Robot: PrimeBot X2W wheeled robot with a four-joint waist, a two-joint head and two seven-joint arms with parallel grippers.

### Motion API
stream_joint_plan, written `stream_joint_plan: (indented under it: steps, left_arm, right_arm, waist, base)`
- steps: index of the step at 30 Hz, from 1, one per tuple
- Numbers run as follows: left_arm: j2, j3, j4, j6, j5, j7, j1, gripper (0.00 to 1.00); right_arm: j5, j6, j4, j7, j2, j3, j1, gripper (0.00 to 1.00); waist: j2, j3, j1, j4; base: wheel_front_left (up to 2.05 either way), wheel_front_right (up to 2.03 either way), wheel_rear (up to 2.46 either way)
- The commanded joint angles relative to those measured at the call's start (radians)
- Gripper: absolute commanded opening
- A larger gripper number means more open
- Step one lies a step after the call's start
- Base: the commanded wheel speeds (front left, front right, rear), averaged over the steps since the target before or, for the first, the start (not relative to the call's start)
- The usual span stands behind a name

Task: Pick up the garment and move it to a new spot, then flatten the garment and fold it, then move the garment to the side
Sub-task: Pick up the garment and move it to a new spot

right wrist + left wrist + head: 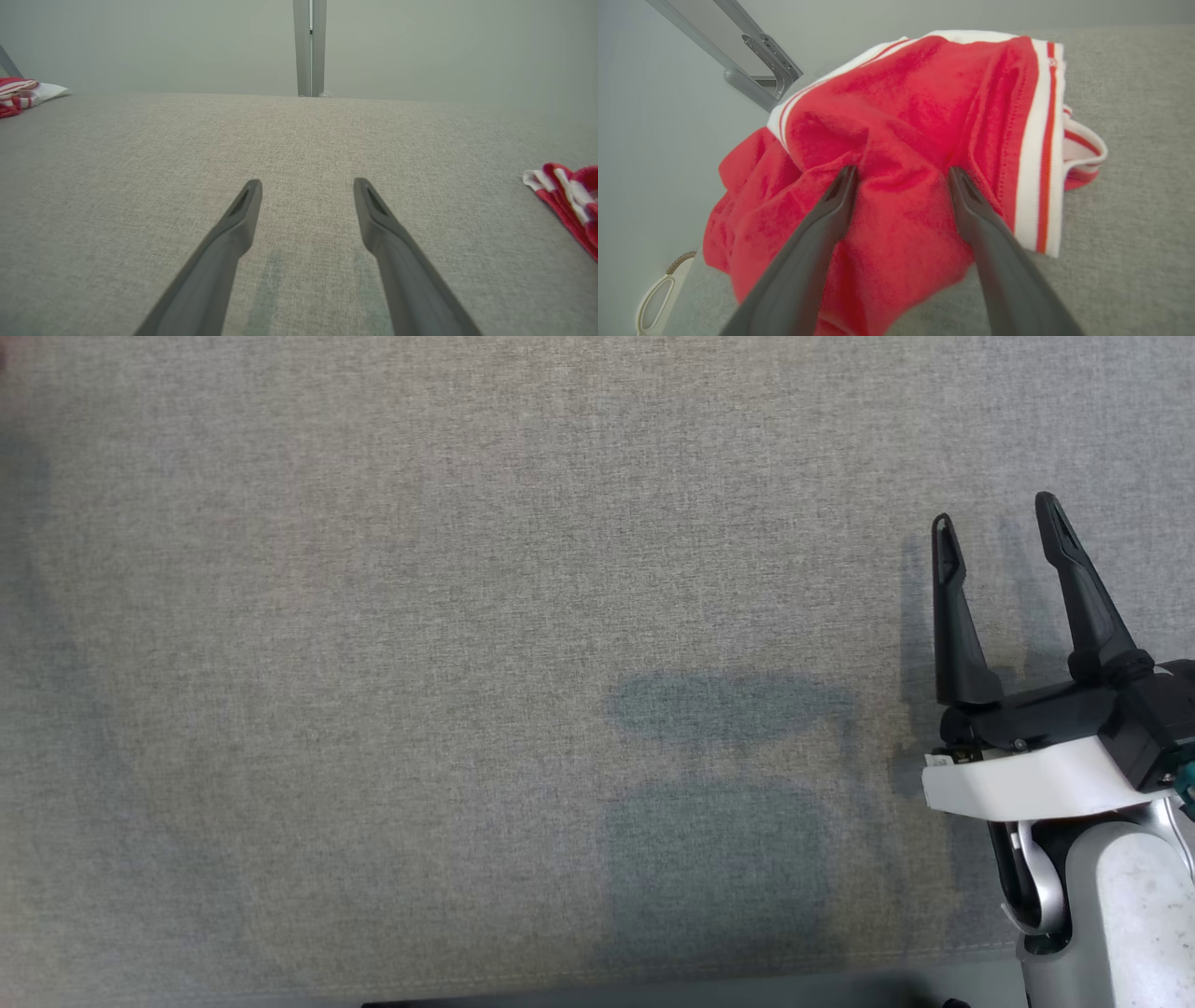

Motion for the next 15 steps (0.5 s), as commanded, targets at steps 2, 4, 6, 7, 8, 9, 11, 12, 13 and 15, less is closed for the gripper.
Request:
stream_joint_plan:
  steps: [2,4,6,7,8,9,11,12,13,15]
  left_arm:
    - [0.000,-0.005,0.025,0.019,0.012,-0.012,-0.019,0.45]
    - [0.001,-0.010,0.038,0.021,0.016,-0.024,-0.025,0.00]
    - [0.006,-0.020,0.046,0.013,0.021,-0.041,-0.029,0.00]
    - [0.006,-0.020,0.046,0.013,0.021,-0.041,-0.029,0.00]
    - [0.009,-0.024,0.048,0.011,0.020,-0.051,-0.033,0.00]
    - [0.009,-0.028,0.050,0.009,0.023,-0.064,-0.036,0.00]
    - [0.008,-0.040,0.050,0.000,0.029,-0.090,-0.043,0.00]
    - [0.006,-0.046,0.049,-0.004,0.033,-0.105,-0.046,0.00]
    - [0.006,-0.052,0.046,-0.012,0.037,-0.119,-0.050,0.00]
    - [0.002,-0.069,0.044,-0.028,0.047,-0.148,-0.056,0.00]
  right_arm:
    - [0.000,-0.001,0.006,-0.010,-0.002,-0.004,-0.015,1.00]
    - [0.001,-0.001,0.011,-0.012,-0.002,-0.008,-0.017,1.00]
    - [0.002,-0.001,0.018,-0.019,-0.002,-0.007,-0.018,1.00]
    - [0.002,-0.001,0.018,-0.019,-0.002,-0.007,-0.018,1.00]
    - [0.005,-0.001,0.021,-0.021,-0.002,-0.006,-0.018,1.00]
    - [0.006,-0.001,0.027,-0.025,-0.002,-0.003,-0.018,1.00]
    - [0.013,-0.001,0.038,-0.031,-0.002,0.001,-0.017,1.00]
    - [0.015,-0.001,0.047,-0.035,-0.002,0.001,-0.016,1.00]
    - [0.017,-0.001,0.053,-0.038,-0.002,0.000,-0.014,1.00]
    - [0.026,-0.001,0.070,-0.046,-0.002,-0.001,-0.005,1.00]
  waist:
    - [0.0000,0.006,-0.0002,-0.016]
    - [0.0000,-0.006,-0.0002,-0.015]
    - [0.0000,-0.022,-0.0002,-0.015]
    - [0.0000,-0.022,-0.0002,-0.015]
    - [0.0000,-0.032,-0.0002,-0.015]
    - [0.0000,-0.044,-0.0002,-0.015]
    - [0.0000,-0.071,-0.0002,-0.016]
    - [0.0000,-0.088,-0.0002,-0.016]
    - [0.0000,-0.104,-0.0002,-0.016]
    - [0.0000,-0.145,-0.0002,-0.017]
  base:
    - [0.00,0.00,0.00]
    - [0.00,0.00,0.00]
    - [0.00,0.00,0.00]
    - [0.00,0.00,0.00]
    - [0.00,0.00,0.00]
    - [0.00,0.00,0.00]
    - [0.00,0.00,0.00]
    - [0.00,0.00,0.00]
    - [0.00,0.00,0.00]
    - [0.00,0.00,0.00]
